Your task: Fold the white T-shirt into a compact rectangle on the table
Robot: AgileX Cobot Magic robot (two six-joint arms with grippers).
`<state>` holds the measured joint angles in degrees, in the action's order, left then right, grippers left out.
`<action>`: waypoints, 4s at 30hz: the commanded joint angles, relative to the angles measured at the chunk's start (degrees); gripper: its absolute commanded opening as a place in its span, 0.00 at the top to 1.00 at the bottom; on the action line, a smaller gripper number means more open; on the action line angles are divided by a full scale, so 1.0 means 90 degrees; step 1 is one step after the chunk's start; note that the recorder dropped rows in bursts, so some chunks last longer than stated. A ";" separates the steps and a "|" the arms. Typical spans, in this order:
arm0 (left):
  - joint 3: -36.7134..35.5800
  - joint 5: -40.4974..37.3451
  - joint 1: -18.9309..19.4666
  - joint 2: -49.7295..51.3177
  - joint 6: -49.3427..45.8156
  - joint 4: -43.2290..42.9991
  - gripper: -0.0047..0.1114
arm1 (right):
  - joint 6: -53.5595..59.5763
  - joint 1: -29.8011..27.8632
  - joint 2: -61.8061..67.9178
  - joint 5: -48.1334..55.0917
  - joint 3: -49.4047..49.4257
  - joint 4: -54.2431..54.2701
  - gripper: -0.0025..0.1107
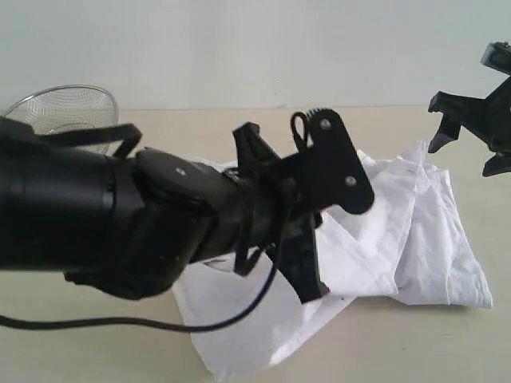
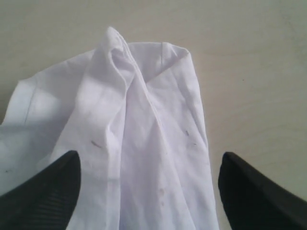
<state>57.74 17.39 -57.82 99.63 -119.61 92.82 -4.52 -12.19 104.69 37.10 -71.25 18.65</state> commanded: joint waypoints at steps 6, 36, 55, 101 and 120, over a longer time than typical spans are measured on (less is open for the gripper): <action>-0.0037 0.0005 0.1308 -0.0209 -0.0277 -0.0274 0.92 | 0.0101 -0.0041 -0.0081 0.0011 -0.0035 0.0013 0.35; 0.1743 -0.0980 0.3462 0.1275 -0.0287 -0.0985 0.92 | 0.0285 -0.0029 -0.0081 0.0061 -0.0035 0.0049 0.35; 0.2181 -0.1182 0.3686 0.1985 -0.0231 -0.1084 0.92 | 0.0339 -0.0029 -0.0081 0.0050 -0.0035 0.0049 0.35; 0.2732 -0.0758 0.4000 0.2613 -0.0086 -0.0548 0.89 | 0.0464 0.0092 -0.0081 -0.0021 -0.0035 0.0131 0.35; 0.2188 -0.0746 0.3991 0.1715 -0.0045 0.0791 0.53 | 0.1572 0.0080 -0.0081 0.0955 -0.0035 0.0238 0.44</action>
<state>80.07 11.67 -21.83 119.21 -121.51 98.99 6.00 -11.40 104.69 40.99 -71.25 20.08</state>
